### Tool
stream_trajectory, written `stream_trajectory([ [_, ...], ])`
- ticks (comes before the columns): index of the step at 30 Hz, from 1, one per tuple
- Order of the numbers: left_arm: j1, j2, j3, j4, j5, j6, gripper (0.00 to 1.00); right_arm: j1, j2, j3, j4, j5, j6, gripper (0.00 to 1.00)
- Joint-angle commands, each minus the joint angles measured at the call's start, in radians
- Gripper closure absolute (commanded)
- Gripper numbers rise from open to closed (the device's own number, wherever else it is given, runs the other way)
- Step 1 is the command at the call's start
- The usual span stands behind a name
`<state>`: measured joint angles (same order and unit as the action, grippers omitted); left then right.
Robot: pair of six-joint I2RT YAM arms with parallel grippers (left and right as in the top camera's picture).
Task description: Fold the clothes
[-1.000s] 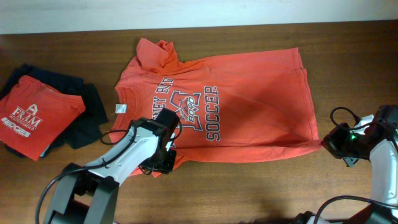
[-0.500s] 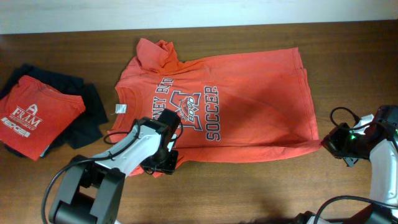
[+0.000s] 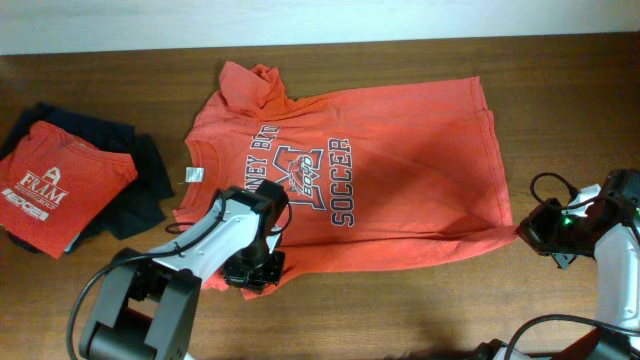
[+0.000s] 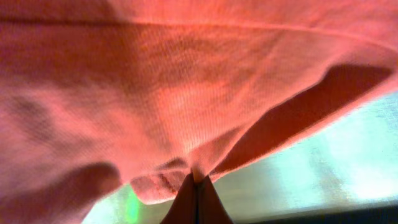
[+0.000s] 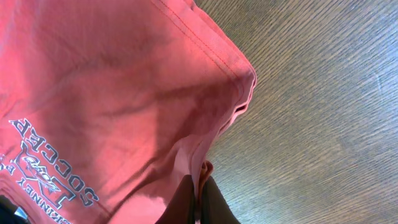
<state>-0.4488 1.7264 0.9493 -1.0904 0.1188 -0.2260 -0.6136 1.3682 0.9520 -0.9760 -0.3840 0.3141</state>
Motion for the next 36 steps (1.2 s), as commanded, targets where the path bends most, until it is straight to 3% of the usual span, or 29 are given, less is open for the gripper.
stream_trajectory([
  [1,-0.001,-0.077,0.096,-0.093,0.086,0.003,1.00,0.006,-0.012,0.018,-0.008,-0.010,-0.005,0.96],
  [6,-0.001,-0.200,0.269,-0.246,0.104,0.004,0.99,0.006,-0.016,0.018,-0.011,-0.010,-0.008,0.96],
  [21,0.000,-0.161,0.279,-0.032,-0.067,0.018,0.99,0.006,-0.016,0.018,-0.010,-0.009,-0.012,0.96],
  [22,0.000,-0.154,0.279,-0.019,-0.067,0.018,0.92,0.006,-0.016,0.018,-0.010,-0.009,-0.012,0.96],
  [23,0.000,-0.148,0.279,-0.011,-0.066,0.018,0.76,0.006,-0.016,0.018,-0.010,-0.009,-0.012,0.96],
  [24,0.000,-0.142,0.279,-0.010,-0.063,0.018,0.54,0.006,-0.016,0.018,-0.010,-0.010,-0.012,0.96],
  [25,0.000,-0.135,0.279,-0.020,-0.055,0.018,0.42,0.006,-0.016,0.018,-0.011,-0.009,-0.012,0.96],
  [28,0.000,-0.132,0.279,-0.103,-0.044,0.006,0.25,0.006,-0.016,0.018,-0.011,-0.010,-0.017,0.96],
  [33,-0.014,-0.132,0.278,-0.214,0.052,0.002,0.23,0.006,-0.016,0.018,-0.011,-0.010,-0.019,0.96],
  [36,-0.080,-0.132,0.250,-0.225,0.049,-0.011,0.30,0.005,-0.016,0.018,-0.010,-0.009,-0.019,0.96],
])
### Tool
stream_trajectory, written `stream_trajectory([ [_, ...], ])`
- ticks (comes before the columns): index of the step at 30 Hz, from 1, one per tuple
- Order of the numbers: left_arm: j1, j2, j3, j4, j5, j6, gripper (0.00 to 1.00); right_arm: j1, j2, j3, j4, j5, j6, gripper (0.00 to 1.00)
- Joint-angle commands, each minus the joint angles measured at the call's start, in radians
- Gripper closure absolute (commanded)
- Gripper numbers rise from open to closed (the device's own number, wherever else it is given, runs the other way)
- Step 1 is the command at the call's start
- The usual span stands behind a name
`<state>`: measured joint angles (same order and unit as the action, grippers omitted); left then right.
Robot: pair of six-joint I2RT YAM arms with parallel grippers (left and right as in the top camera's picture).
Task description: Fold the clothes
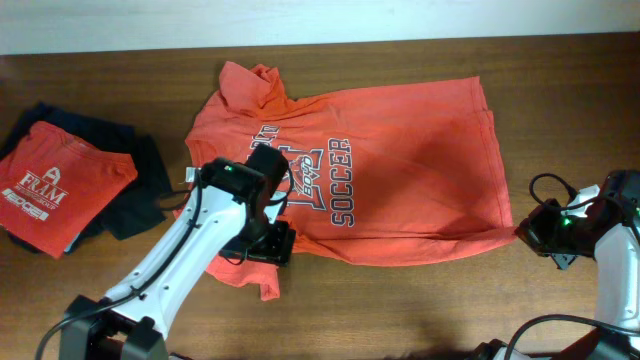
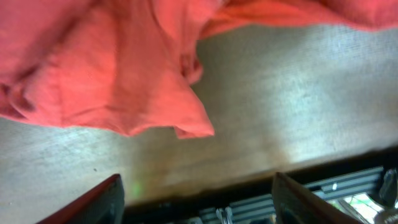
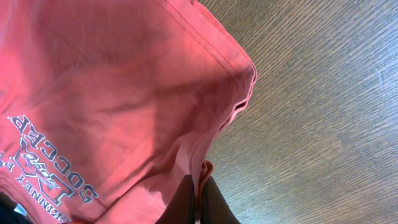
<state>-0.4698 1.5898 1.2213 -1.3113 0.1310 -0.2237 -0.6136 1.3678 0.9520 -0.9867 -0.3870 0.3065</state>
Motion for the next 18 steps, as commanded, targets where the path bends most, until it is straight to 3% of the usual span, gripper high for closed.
stream_trajectory([
  [1,-0.081,0.004,-0.035,0.001,0.037,-0.026,0.33,0.005,-0.015,0.018,0.000,-0.006,-0.012,0.96],
  [3,-0.148,0.004,-0.078,0.019,0.004,-0.086,0.38,0.006,-0.015,0.018,0.000,-0.006,-0.012,0.96],
  [9,-0.256,0.005,-0.211,0.128,-0.114,-0.192,0.40,0.006,-0.015,0.018,0.000,-0.006,-0.012,0.96],
  [15,-0.255,0.062,-0.246,0.230,-0.253,-0.202,0.41,0.006,-0.015,0.018,-0.001,-0.006,-0.012,0.96],
  [18,-0.255,0.128,-0.246,0.257,-0.252,-0.186,0.49,0.006,-0.015,0.018,-0.004,-0.006,-0.013,0.96],
])
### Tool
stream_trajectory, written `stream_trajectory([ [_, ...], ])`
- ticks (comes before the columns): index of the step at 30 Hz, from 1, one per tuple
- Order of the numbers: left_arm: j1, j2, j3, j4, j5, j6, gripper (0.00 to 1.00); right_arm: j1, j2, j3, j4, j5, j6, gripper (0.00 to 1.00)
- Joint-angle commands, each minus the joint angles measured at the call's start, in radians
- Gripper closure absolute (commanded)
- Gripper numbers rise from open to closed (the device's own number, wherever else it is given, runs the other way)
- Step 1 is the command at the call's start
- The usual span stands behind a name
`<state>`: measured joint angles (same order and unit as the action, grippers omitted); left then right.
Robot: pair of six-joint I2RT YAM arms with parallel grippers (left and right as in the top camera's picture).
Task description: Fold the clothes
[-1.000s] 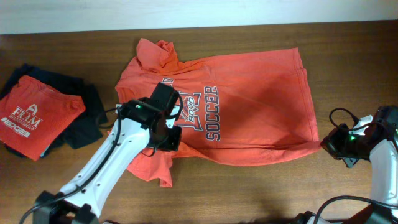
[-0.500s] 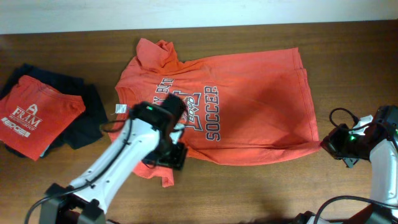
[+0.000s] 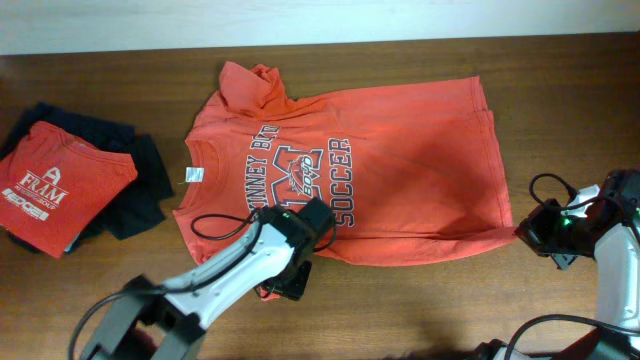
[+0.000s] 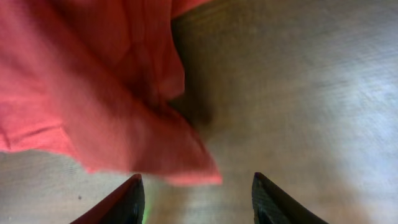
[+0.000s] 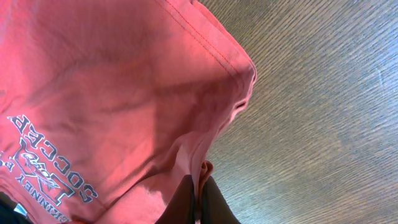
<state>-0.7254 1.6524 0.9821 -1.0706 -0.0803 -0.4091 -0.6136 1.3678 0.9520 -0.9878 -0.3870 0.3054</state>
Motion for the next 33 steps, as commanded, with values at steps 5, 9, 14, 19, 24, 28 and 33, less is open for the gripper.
stream_trajectory([
  [5,0.000,0.109,0.005,-0.011,-0.040,0.002,0.92,0.006,-0.015,0.018,-0.004,-0.006,-0.014,0.96],
  [9,0.014,0.083,0.097,-0.180,-0.041,0.002,0.99,0.005,-0.015,0.018,-0.007,-0.006,-0.014,0.96],
  [14,0.067,-0.059,0.187,-0.253,-0.045,-0.010,0.99,0.006,-0.015,0.018,-0.006,-0.006,-0.014,0.96],
  [19,0.183,-0.183,0.204,-0.200,-0.045,-0.010,0.99,0.006,-0.015,0.018,-0.002,-0.006,-0.014,0.96],
  [24,0.330,-0.192,0.201,-0.127,-0.044,0.010,0.99,0.006,-0.015,0.018,0.027,-0.029,-0.013,0.96],
  [28,0.398,-0.192,0.201,-0.040,-0.066,0.022,1.00,0.006,-0.015,0.018,0.066,-0.032,-0.013,0.96],
  [33,0.476,-0.190,0.201,0.049,-0.148,0.049,1.00,0.006,-0.015,0.018,0.127,-0.032,-0.008,0.96],
])
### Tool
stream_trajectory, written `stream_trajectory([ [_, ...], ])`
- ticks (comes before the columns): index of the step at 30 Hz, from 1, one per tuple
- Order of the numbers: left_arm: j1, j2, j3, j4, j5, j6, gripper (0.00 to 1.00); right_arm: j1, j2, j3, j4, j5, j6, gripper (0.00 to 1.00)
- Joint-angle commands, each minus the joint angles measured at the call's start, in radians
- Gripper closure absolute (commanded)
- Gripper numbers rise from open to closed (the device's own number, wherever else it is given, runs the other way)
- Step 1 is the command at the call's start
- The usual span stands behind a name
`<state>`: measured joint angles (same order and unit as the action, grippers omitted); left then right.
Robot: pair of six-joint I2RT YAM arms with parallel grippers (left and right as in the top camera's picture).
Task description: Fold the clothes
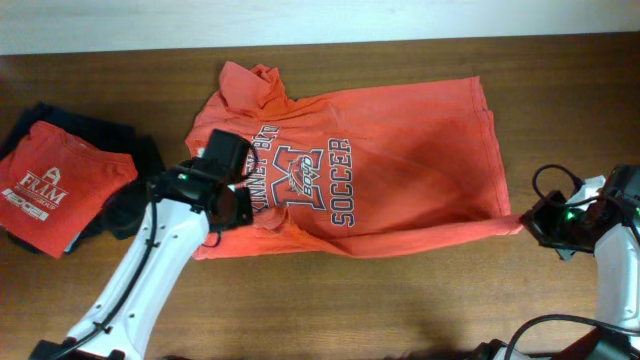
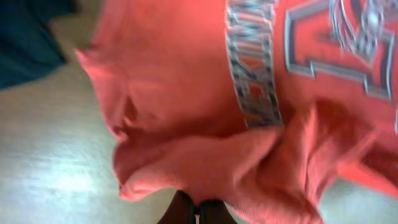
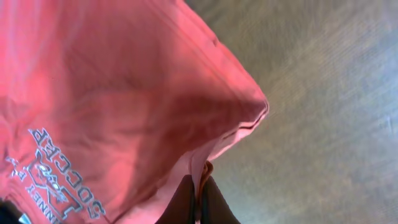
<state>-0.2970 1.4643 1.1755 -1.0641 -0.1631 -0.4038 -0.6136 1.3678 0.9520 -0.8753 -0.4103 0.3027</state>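
An orange T-shirt (image 1: 400, 170) printed "SOCCER" lies spread face up on the brown wooden table (image 1: 400, 300), collar to the left. My left gripper (image 1: 235, 207) is at the shirt's near left part, shut on bunched orange fabric (image 2: 236, 162); its dark fingertips (image 2: 186, 211) press together under the cloth. At the right, my right gripper (image 1: 533, 222) is shut on the shirt's near hem corner (image 3: 205, 171), which is drawn to a point. The near hem runs fairly straight between the two grippers.
A pile of folded clothes (image 1: 50, 185), a red "FRAM" shirt on dark garments, lies at the table's left end, close to my left arm. A black cable (image 1: 550, 185) loops beside my right arm. The table's far edge (image 1: 400, 40) meets a pale wall.
My left gripper was open over a loose orange flap near the front edge; now it is farther left and back, shut on the shirt's fabric. The right gripper shifted slightly right, still holding the hem corner.
First both grippers were shut on the shirt's near edge. Then the left one stood open, the fabric dropped, and a flap lay loose by the front edge while the open gripper was over it. Now it grips the left part and the hem lies straighter.
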Motion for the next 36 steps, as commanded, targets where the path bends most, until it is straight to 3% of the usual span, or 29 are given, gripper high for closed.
stream_trajectory([
  [1,0.060,-0.002,0.007,0.080,-0.066,0.079,0.99,0.006,-0.015,0.018,0.021,-0.008,0.003,0.96],
  [11,0.069,0.063,0.007,0.283,-0.067,0.246,0.99,0.006,-0.013,0.018,0.054,-0.005,0.012,0.95],
  [36,0.099,0.226,0.007,0.473,-0.094,0.249,0.99,0.006,0.038,0.018,0.094,0.067,0.053,0.95],
])
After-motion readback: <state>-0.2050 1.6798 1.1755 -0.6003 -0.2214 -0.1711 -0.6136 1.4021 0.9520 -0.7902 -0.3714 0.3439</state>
